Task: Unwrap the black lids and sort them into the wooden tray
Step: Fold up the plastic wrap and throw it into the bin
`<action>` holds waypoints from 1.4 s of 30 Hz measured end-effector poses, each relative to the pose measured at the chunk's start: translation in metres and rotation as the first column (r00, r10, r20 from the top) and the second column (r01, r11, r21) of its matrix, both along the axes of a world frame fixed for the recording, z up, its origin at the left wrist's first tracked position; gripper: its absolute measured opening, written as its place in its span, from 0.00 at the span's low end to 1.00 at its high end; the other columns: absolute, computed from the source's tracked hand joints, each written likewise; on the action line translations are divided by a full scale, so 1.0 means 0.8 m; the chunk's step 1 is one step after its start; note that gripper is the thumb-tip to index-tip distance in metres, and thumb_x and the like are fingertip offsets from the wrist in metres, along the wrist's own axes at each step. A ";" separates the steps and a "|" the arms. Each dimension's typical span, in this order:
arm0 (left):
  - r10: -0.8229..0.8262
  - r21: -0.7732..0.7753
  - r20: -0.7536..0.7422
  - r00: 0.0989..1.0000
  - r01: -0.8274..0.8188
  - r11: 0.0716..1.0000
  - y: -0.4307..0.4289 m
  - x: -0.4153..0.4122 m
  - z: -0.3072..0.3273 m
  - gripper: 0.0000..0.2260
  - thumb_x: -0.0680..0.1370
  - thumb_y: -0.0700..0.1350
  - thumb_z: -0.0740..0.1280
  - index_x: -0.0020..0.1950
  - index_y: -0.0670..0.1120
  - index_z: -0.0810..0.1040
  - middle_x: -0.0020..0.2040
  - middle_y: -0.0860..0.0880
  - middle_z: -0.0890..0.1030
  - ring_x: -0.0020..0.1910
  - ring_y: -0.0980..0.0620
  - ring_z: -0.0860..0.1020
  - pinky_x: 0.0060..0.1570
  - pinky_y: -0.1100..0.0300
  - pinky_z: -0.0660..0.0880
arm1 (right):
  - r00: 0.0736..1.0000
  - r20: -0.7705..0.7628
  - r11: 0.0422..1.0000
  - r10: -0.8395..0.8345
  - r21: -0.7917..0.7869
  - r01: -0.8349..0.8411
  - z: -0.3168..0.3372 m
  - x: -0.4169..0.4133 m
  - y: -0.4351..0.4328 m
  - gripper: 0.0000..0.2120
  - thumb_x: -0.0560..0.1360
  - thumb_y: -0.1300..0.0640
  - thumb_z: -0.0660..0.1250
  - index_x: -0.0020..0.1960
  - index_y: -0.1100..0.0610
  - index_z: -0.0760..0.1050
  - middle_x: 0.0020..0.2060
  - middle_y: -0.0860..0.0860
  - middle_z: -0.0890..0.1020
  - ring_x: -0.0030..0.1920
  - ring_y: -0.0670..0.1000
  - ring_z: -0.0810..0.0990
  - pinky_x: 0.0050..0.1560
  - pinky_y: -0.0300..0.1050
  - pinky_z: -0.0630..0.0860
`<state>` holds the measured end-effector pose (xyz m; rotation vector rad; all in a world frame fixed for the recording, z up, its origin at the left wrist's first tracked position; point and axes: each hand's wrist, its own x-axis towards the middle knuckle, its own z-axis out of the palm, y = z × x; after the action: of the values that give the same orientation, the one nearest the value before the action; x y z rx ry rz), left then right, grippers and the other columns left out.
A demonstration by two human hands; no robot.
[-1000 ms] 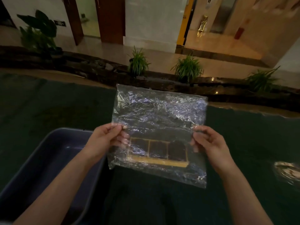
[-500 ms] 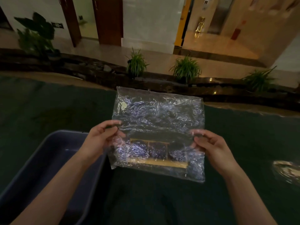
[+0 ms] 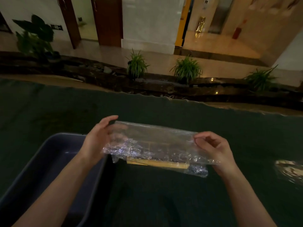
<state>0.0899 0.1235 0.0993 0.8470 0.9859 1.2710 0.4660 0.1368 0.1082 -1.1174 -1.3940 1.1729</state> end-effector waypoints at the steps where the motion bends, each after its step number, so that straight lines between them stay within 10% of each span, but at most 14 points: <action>1: -0.024 -0.025 -0.062 0.998 0.023 0.999 -0.001 0.000 -0.001 0.24 0.80 0.62 0.62 0.68 0.48 0.75 0.58 0.43 0.86 0.51 0.39 0.85 0.49 0.46 0.81 | 0.999 0.028 0.999 -0.022 0.025 0.021 -0.002 0.000 0.001 0.07 0.73 0.54 0.74 0.50 0.53 0.85 0.45 0.54 0.87 0.43 0.52 0.86 0.43 0.42 0.83; 3: -0.119 -0.056 -0.246 0.962 0.108 0.993 -0.003 0.001 -0.009 0.32 0.72 0.67 0.71 0.65 0.45 0.77 0.57 0.41 0.86 0.52 0.41 0.86 0.48 0.52 0.83 | 0.998 0.004 0.998 -0.061 0.034 0.061 -0.005 0.001 0.002 0.12 0.71 0.54 0.76 0.54 0.49 0.84 0.45 0.55 0.88 0.43 0.52 0.87 0.43 0.43 0.85; 7: -0.125 -0.044 -0.441 0.888 0.118 0.992 -0.006 0.005 -0.022 0.07 0.77 0.47 0.73 0.51 0.45 0.86 0.49 0.43 0.88 0.48 0.45 0.87 0.52 0.50 0.82 | 0.996 -0.029 0.996 -0.084 0.015 0.084 -0.008 0.002 0.002 0.28 0.71 0.58 0.76 0.67 0.41 0.77 0.46 0.57 0.88 0.47 0.52 0.89 0.47 0.41 0.84; 15: 0.176 0.187 -0.393 0.903 -0.109 0.976 0.005 0.016 -0.025 0.12 0.83 0.39 0.64 0.46 0.52 0.83 0.39 0.43 0.81 0.40 0.44 0.79 0.41 0.50 0.78 | 0.970 0.099 0.949 0.221 -0.253 -0.190 0.003 0.010 -0.016 0.21 0.72 0.40 0.76 0.58 0.53 0.84 0.54 0.55 0.88 0.55 0.56 0.88 0.57 0.49 0.83; 19: 0.310 0.265 -0.506 0.805 -0.196 0.944 0.004 0.023 -0.030 0.10 0.85 0.50 0.60 0.53 0.49 0.79 0.44 0.44 0.84 0.42 0.41 0.83 0.44 0.44 0.80 | 0.977 0.182 0.983 0.111 -0.168 -0.080 -0.002 0.001 -0.018 0.09 0.78 0.56 0.70 0.46 0.61 0.84 0.37 0.53 0.86 0.37 0.49 0.83 0.41 0.40 0.78; 23: 0.470 0.431 -0.661 0.585 -0.216 0.876 -0.001 0.036 -0.033 0.10 0.85 0.52 0.55 0.46 0.58 0.71 0.35 0.52 0.81 0.32 0.60 0.81 0.27 0.70 0.74 | 0.948 0.319 1.000 -0.026 -0.003 0.028 -0.011 -0.005 -0.021 0.10 0.83 0.59 0.65 0.45 0.58 0.81 0.31 0.55 0.82 0.30 0.47 0.80 0.34 0.38 0.77; 29: 0.433 0.406 -0.679 0.593 -0.188 0.894 0.009 0.035 -0.037 0.07 0.85 0.50 0.58 0.50 0.56 0.74 0.35 0.51 0.79 0.29 0.58 0.77 0.28 0.58 0.75 | 0.909 0.403 0.994 -0.102 0.072 0.080 -0.017 -0.002 -0.015 0.10 0.84 0.55 0.63 0.47 0.51 0.81 0.30 0.61 0.80 0.25 0.48 0.76 0.27 0.36 0.73; 37: 0.312 0.397 -0.751 0.582 0.020 0.917 0.029 0.019 0.016 0.08 0.83 0.50 0.64 0.46 0.60 0.78 0.38 0.58 0.83 0.32 0.61 0.80 0.31 0.68 0.74 | 0.984 0.153 0.992 -0.089 0.097 0.075 0.020 0.020 -0.007 0.28 0.76 0.29 0.59 0.62 0.48 0.80 0.57 0.46 0.85 0.60 0.46 0.82 0.60 0.47 0.76; 42: 0.163 0.361 -0.850 0.500 0.330 0.872 0.050 0.041 0.064 0.06 0.82 0.50 0.66 0.49 0.60 0.80 0.40 0.56 0.82 0.40 0.59 0.81 0.39 0.67 0.76 | 0.773 0.528 0.926 0.352 -0.076 -0.370 0.054 -0.033 0.017 0.37 0.69 0.29 0.71 0.72 0.44 0.72 0.62 0.40 0.82 0.62 0.37 0.80 0.63 0.38 0.76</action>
<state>0.1226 0.1634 0.1508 2.0674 1.3882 0.9609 0.4400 0.1502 0.1512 -1.2444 -2.1333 1.1372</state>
